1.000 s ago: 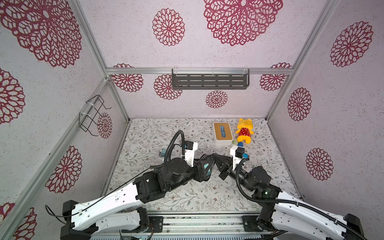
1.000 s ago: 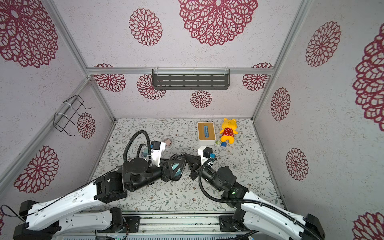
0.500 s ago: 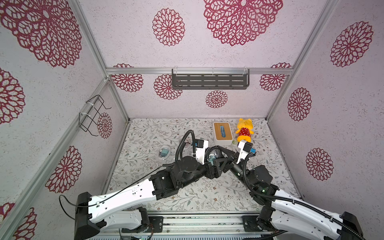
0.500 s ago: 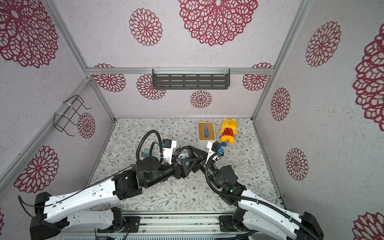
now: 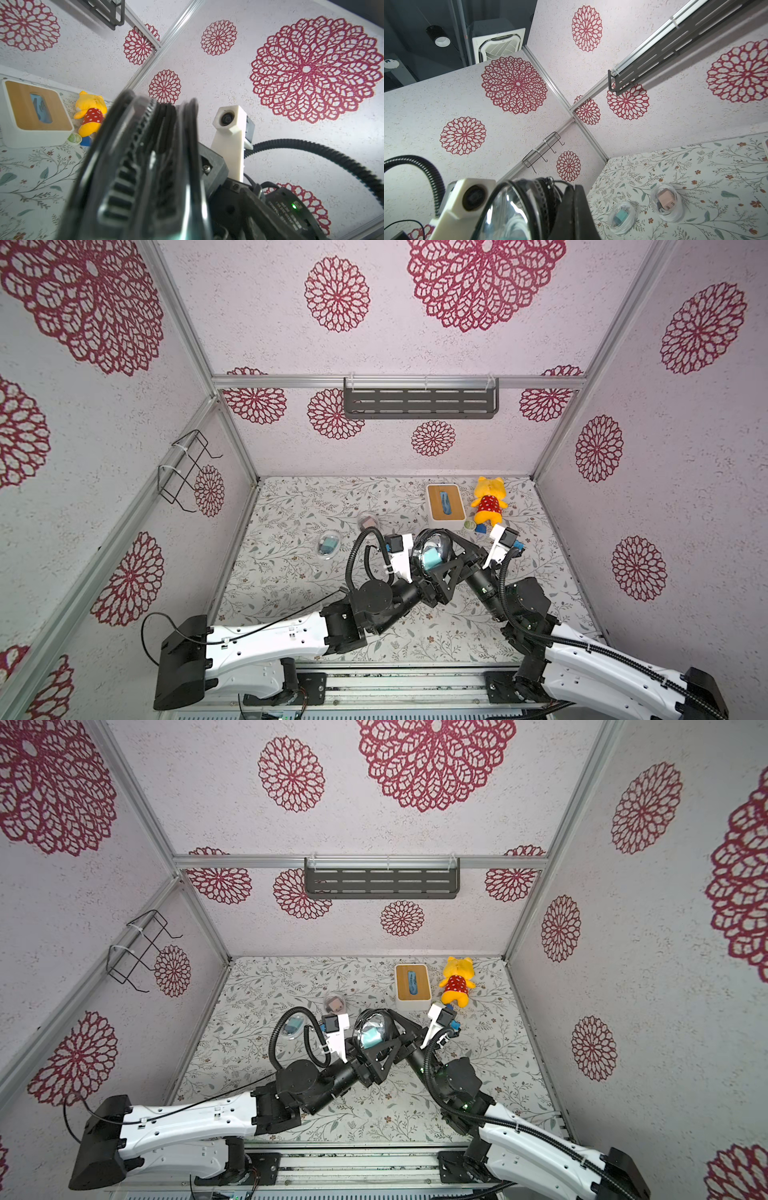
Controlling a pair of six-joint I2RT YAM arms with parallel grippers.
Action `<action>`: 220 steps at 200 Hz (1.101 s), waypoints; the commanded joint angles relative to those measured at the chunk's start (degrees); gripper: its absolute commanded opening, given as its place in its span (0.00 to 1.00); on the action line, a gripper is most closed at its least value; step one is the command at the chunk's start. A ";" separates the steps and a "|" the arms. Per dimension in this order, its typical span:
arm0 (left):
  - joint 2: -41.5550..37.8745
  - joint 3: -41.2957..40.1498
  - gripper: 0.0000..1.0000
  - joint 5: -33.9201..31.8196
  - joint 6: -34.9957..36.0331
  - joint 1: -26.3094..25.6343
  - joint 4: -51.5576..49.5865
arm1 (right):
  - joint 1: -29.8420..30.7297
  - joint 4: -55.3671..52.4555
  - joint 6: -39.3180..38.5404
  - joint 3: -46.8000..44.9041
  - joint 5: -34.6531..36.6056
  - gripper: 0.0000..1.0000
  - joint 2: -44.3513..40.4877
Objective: Pack away charging kits
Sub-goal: Zip the zipper on the storage bag.
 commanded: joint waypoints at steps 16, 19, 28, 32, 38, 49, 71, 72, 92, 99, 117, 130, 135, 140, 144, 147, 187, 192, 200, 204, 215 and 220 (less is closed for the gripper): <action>5.32 -4.13 0.88 -7.47 0.87 -3.76 16.14 | 0.60 4.78 3.64 0.47 4.07 0.00 -1.78; 5.79 -4.34 0.88 -7.86 0.86 -3.89 17.22 | 0.59 4.86 3.78 0.38 4.16 0.00 -1.93; 7.03 -4.76 0.87 -9.30 0.99 -4.17 20.13 | 0.75 5.10 4.14 -0.05 4.44 0.00 -2.31; 7.56 -4.90 0.87 -9.85 1.11 -4.31 21.13 | 0.75 5.21 4.28 -0.21 4.45 0.00 -2.38; 8.17 -4.99 0.86 -10.64 1.13 -4.36 22.33 | 0.77 5.22 4.37 -0.34 4.45 0.00 -2.50; 8.92 -5.03 0.83 -11.84 1.20 -4.60 24.04 | 0.98 5.20 4.63 -0.60 4.45 0.00 -2.75; 9.42 -4.93 0.80 -13.65 1.85 -4.91 25.91 | 1.43 5.22 4.63 -0.87 4.19 0.00 -3.21; 9.42 -4.89 0.80 -13.75 1.89 -4.91 25.91 | 1.41 5.18 4.63 -0.92 4.19 0.00 -3.26; 9.03 -5.02 0.78 -16.07 2.50 -5.26 26.42 | 1.84 5.04 4.54 -1.37 4.01 0.00 -3.95; 8.85 -5.24 0.78 -16.98 2.62 -5.34 26.61 | 1.94 5.05 4.63 -1.48 4.01 0.00 -4.17; 8.51 -5.78 0.74 -18.77 4.03 -5.36 27.80 | 2.16 4.95 4.62 -1.58 3.62 0.00 -4.40; 8.04 -5.87 0.73 -19.47 5.00 -5.35 27.80 | 2.33 4.96 4.56 -1.28 2.92 0.00 -4.01; 7.87 -5.83 0.73 -19.56 5.45 -5.35 27.74 | 2.43 4.95 4.54 -1.08 2.72 0.00 -3.76; 7.69 -5.73 0.72 -19.63 5.87 -5.35 27.55 | 2.52 4.95 4.54 -0.93 2.59 0.00 -3.51; 7.52 -5.74 0.72 -19.67 6.15 -5.35 27.42 | 2.62 4.96 4.54 -0.83 2.46 0.00 -3.37; 7.37 -5.67 0.71 -19.66 6.40 -5.38 27.44 | 2.65 5.02 4.50 -0.79 2.35 0.00 -3.20; 5.15 -6.25 0.55 -20.82 9.14 -5.35 26.78 | 3.60 6.25 4.46 -0.90 2.17 0.00 -1.77; 4.76 -6.46 0.52 -20.90 9.49 -5.39 26.87 | 3.75 6.35 4.46 -0.88 2.21 0.00 -1.65; 4.17 -6.91 0.46 -21.07 10.01 -5.35 27.13 | 3.84 6.41 4.39 -1.04 2.17 0.00 -1.47; 3.87 -7.11 0.44 -21.09 10.18 -5.35 27.15 | 3.86 6.37 4.37 -1.05 2.24 0.00 -1.38; 2.96 -7.56 0.36 -21.16 10.43 -5.39 26.75 | 4.00 6.37 4.20 -1.20 2.32 0.00 -1.13; 2.43 -7.69 0.33 -21.24 10.36 -5.37 26.17 | 3.94 6.32 3.95 -1.23 2.28 0.00 -1.04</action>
